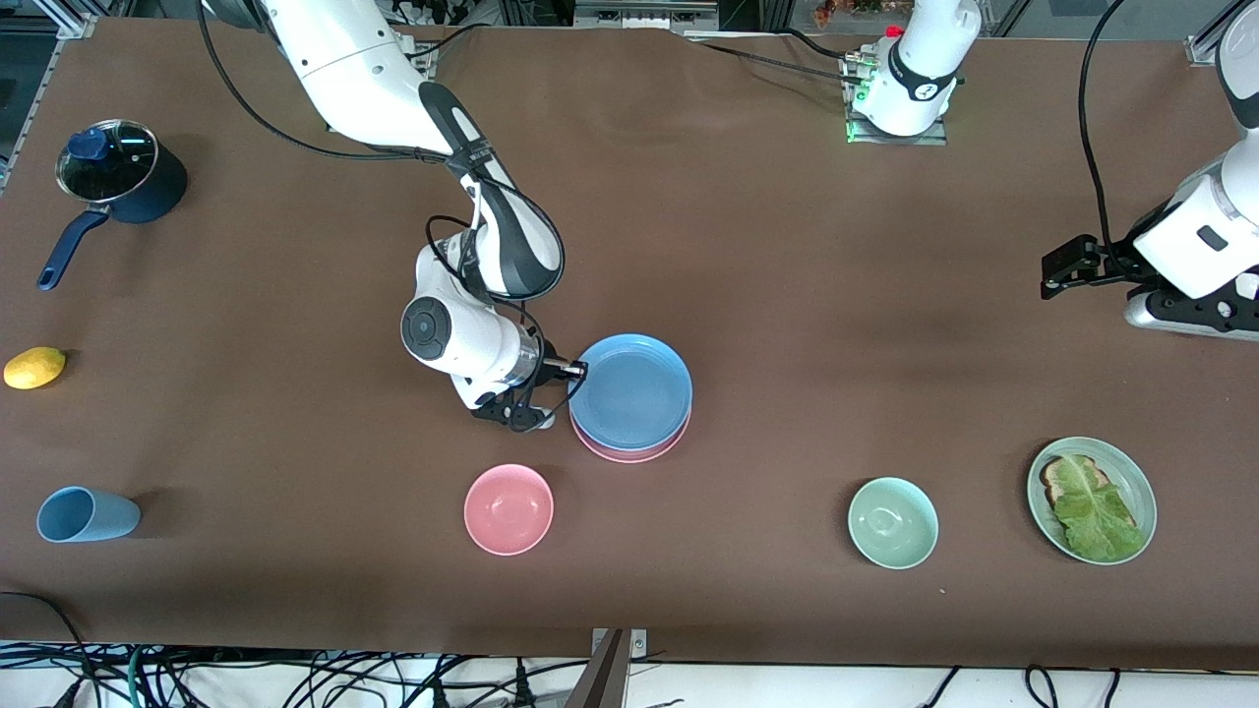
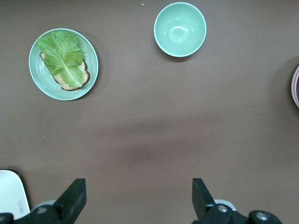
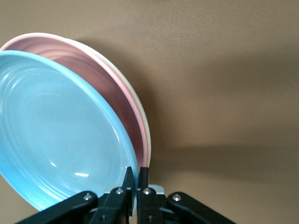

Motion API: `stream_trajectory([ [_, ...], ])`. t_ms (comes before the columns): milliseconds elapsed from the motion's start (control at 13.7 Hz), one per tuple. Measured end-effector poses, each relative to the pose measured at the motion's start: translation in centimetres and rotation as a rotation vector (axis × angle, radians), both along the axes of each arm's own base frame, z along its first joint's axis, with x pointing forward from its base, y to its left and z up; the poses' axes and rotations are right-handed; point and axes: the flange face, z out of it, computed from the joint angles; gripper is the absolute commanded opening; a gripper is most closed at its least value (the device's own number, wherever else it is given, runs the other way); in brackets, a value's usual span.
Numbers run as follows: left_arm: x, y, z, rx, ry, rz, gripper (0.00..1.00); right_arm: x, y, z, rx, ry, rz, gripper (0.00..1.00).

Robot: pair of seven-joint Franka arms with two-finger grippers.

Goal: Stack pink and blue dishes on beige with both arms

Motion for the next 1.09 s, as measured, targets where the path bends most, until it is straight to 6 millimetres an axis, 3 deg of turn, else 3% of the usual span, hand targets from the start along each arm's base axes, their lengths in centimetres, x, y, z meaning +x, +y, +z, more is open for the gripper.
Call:
stream_trajectory([
  [1094, 0.08, 0.02, -0.21, 0.000, 0.004, 0.001, 1.00, 0.33, 0.17, 0.17, 0.004, -0.008, 0.000, 0.00],
])
